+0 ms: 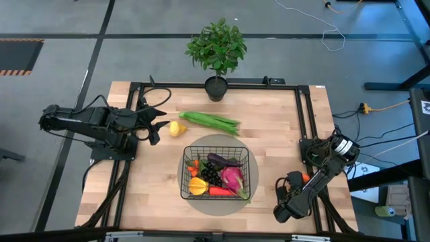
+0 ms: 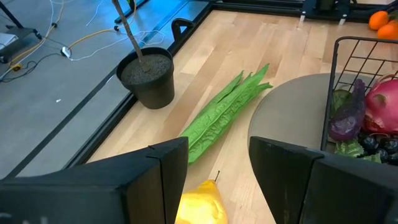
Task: Build produce basket
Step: Put the tangerines into the black wire basket
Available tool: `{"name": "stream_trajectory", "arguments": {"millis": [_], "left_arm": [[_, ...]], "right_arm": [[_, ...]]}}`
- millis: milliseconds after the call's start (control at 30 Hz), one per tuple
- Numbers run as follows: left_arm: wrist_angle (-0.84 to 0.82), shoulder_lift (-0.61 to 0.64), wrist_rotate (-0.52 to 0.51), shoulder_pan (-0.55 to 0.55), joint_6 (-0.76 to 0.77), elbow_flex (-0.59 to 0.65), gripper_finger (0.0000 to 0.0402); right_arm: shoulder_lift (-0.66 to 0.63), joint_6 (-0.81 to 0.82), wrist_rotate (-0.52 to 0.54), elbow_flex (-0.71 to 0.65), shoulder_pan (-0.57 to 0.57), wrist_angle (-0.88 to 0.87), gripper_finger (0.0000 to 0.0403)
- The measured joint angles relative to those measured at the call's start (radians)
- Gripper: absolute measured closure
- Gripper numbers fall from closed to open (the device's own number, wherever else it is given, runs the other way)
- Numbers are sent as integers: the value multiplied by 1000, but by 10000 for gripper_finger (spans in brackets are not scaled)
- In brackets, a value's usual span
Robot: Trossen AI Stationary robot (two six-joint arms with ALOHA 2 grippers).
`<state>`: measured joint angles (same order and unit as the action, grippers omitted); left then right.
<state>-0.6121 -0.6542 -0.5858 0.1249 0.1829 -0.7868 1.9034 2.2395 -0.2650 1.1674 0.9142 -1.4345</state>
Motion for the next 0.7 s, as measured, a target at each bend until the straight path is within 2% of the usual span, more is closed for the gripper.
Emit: {"name": "stream_trajectory", "arguments": {"millis": [467, 700], "left_arm": [[0, 0, 0, 0, 1, 0, 241], [0, 0, 0, 0, 0, 0, 241]], "right_arm": [[-1, -54, 13, -5, -2, -18, 353], [-1, -163, 13, -5, -2, -18, 354]]}}
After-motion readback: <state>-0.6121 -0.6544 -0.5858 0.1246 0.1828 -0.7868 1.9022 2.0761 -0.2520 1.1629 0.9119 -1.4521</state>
